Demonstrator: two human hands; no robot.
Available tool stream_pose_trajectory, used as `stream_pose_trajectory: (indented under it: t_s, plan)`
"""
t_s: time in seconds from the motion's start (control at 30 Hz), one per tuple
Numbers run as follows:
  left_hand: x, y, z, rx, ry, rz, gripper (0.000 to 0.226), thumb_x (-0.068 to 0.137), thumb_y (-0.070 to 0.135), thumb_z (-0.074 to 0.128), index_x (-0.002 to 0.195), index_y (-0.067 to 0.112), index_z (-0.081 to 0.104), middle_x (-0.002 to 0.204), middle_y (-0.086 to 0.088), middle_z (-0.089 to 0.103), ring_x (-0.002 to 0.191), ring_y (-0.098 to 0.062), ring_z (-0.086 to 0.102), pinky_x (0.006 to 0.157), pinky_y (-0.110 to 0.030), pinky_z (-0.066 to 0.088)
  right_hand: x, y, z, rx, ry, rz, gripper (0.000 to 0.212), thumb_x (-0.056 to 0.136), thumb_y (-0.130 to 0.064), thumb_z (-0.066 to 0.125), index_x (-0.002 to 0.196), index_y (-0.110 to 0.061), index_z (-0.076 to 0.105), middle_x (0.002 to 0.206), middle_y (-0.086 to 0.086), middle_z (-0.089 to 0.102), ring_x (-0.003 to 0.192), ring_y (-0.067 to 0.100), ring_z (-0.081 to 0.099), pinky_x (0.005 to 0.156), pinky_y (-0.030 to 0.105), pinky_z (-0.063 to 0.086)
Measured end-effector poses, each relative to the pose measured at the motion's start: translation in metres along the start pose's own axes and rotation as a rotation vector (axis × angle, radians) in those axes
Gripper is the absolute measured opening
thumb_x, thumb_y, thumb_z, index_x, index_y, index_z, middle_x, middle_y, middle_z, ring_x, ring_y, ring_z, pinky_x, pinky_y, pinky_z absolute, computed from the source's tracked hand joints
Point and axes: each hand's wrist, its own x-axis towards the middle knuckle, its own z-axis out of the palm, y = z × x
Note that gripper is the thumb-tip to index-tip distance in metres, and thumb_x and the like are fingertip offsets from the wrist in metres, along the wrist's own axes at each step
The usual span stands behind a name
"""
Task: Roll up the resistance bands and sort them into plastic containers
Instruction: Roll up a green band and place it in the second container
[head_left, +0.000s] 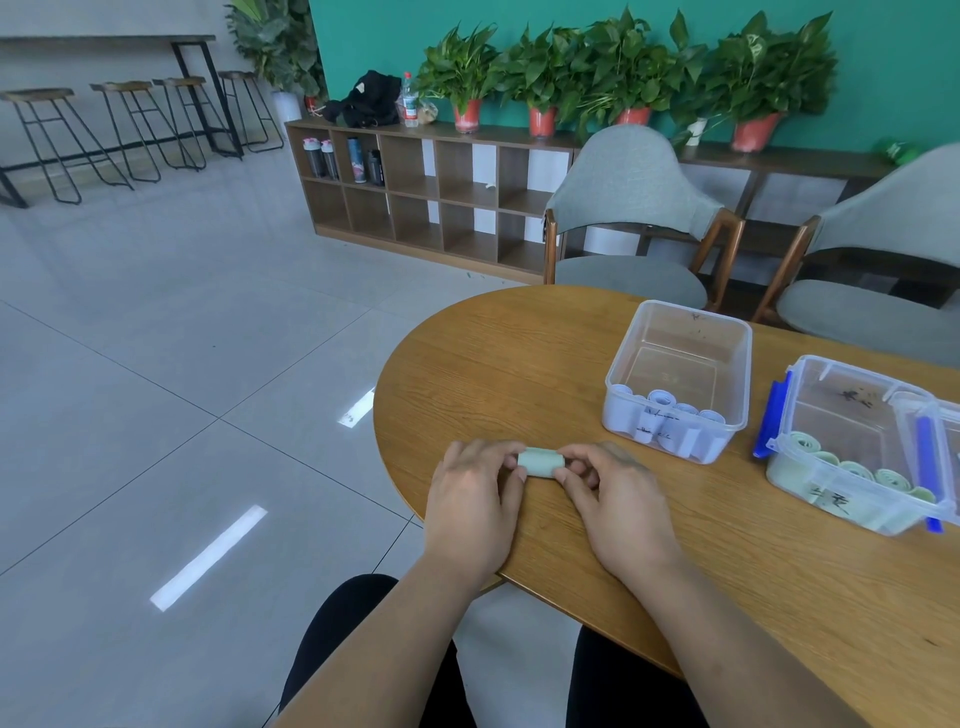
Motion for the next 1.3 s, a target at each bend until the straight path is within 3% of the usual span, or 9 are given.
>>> stream_pose_trajectory:
  t_s: [0.33,0.5,0.6,0.73,1.07,1.2,1.3]
  plan:
    - [0.001,0.001,0.0,0.027,-0.044,-0.017,0.039,0.1,0.031,0.066,0.138,0.035,0.062,0.108,0.022,0.063,0.103,-0.009,0.052,0.094,-0.037,0.05,0.0,-0.002,0.002,-0.104,0.0,0.0,0.024,0.101,-0.042,0.063,0.119,-0.03,0.073,0.095,-0.018,0.061,0.089,0.006,0.058,0.075,0.034,0.055]
    - [0.002,0.002,0.0,0.038,-0.037,-0.012,0.03,0.098,0.029,0.067,0.126,0.04,0.065,0.107,0.023,0.063,0.099,-0.008,0.052,0.09,-0.037,0.05,0.0,-0.006,0.006,-0.201,0.028,0.004,0.029,0.102,-0.043,0.06,0.122,-0.026,0.073,0.099,-0.011,0.062,0.092,0.014,0.061,0.071,0.035,0.052]
    - [0.003,0.002,0.001,0.067,-0.053,-0.019,0.032,0.098,0.032,0.065,0.128,0.041,0.064,0.108,0.023,0.062,0.1,-0.01,0.051,0.09,-0.038,0.049,-0.001,-0.009,0.006,-0.237,0.05,-0.022,0.031,0.101,-0.041,0.063,0.128,-0.027,0.068,0.109,-0.009,0.057,0.095,0.016,0.062,0.068,0.033,0.053]
    - [0.005,0.0,0.002,0.108,-0.08,-0.016,0.037,0.098,0.035,0.062,0.135,0.04,0.062,0.117,0.019,0.063,0.107,-0.013,0.052,0.091,-0.039,0.049,-0.003,-0.013,0.006,-0.295,0.012,-0.127,0.031,0.097,-0.031,0.069,0.126,-0.035,0.058,0.124,-0.019,0.056,0.106,0.013,0.056,0.069,0.03,0.053]
    - [0.008,0.007,-0.002,0.163,-0.205,-0.032,0.052,0.101,0.035,0.061,0.152,0.035,0.05,0.132,0.01,0.061,0.119,-0.018,0.051,0.099,-0.04,0.043,0.003,-0.019,0.008,-0.37,-0.033,-0.065,0.016,0.101,-0.031,0.062,0.115,-0.035,0.054,0.107,-0.018,0.066,0.097,0.016,0.052,0.062,0.037,0.052]
    - [0.009,0.014,-0.006,0.113,-0.12,-0.127,0.033,0.098,0.028,0.064,0.131,0.029,0.059,0.106,0.014,0.068,0.107,-0.017,0.058,0.095,-0.039,0.045,0.01,-0.026,0.004,-0.438,-0.095,-0.066,0.014,0.103,-0.032,0.057,0.116,-0.029,0.057,0.105,-0.01,0.068,0.1,0.018,0.053,0.067,0.035,0.048]
    - [0.01,0.024,-0.007,-0.049,-0.133,-0.23,0.021,0.098,0.019,0.063,0.115,0.027,0.054,0.09,0.014,0.071,0.092,-0.014,0.064,0.086,-0.039,0.053,0.012,-0.029,0.002,-0.47,-0.127,-0.049,0.016,0.103,-0.031,0.054,0.119,-0.026,0.058,0.106,-0.007,0.068,0.105,0.02,0.054,0.071,0.036,0.049]
